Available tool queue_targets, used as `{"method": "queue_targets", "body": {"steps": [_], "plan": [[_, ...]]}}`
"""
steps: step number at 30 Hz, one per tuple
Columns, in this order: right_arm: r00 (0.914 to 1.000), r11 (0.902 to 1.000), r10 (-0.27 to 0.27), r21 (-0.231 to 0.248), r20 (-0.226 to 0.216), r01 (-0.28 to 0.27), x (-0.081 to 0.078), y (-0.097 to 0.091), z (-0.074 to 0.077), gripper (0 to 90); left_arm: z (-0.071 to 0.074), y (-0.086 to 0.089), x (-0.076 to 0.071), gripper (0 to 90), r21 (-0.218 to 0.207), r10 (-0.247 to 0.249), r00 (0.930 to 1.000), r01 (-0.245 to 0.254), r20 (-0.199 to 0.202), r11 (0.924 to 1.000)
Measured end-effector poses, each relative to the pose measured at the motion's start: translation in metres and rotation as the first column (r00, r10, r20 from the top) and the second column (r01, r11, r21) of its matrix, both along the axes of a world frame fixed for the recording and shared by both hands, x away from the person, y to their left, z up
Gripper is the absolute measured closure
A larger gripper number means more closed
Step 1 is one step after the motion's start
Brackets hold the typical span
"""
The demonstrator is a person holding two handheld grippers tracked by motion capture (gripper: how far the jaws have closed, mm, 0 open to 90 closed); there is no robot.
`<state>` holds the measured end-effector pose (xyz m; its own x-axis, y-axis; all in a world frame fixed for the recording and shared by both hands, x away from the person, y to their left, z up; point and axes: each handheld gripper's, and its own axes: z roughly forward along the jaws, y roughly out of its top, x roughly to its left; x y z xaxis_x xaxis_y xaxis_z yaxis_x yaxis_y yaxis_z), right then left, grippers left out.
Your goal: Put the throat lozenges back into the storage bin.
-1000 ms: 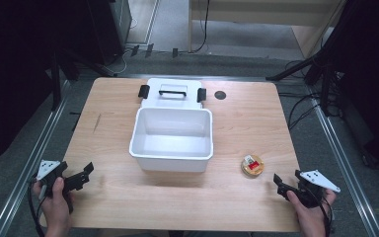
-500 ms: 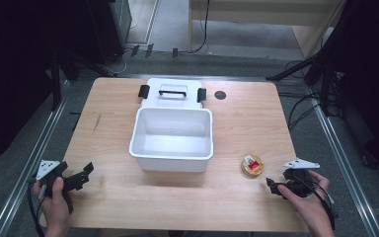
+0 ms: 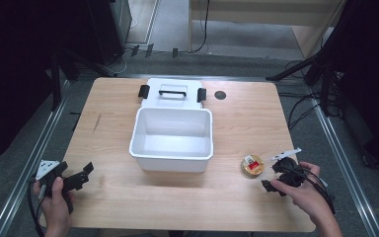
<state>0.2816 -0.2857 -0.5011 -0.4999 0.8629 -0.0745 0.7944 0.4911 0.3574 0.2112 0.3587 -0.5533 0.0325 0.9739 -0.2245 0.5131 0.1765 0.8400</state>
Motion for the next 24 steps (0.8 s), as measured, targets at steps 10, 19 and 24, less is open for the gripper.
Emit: {"method": "queue_targets", "body": {"steps": [10, 19, 24], "plan": [[0.9948, 0.9978, 0.021, -0.060, -0.100, -0.027, 0.025, 0.011, 0.010, 14.8, 0.000, 0.000, 0.000, 0.0, -0.006, 0.001, 1.0000, -0.001, -0.001, 1.0000], [0.9824, 0.9917, 0.059, -0.102, -0.177, -0.078, 0.039, 0.027, 0.017, 13.5, 0.000, 0.000, 0.000, 0.0, -0.008, -0.001, 1.0000, 0.001, -0.006, 1.0000], [0.9752, 0.9893, 0.063, -0.115, -0.212, -0.089, 0.049, 0.036, 0.017, 12.8, 0.000, 0.001, 0.001, 0.0, -0.011, 0.000, 1.0000, 0.000, -0.007, 0.9999]]}}
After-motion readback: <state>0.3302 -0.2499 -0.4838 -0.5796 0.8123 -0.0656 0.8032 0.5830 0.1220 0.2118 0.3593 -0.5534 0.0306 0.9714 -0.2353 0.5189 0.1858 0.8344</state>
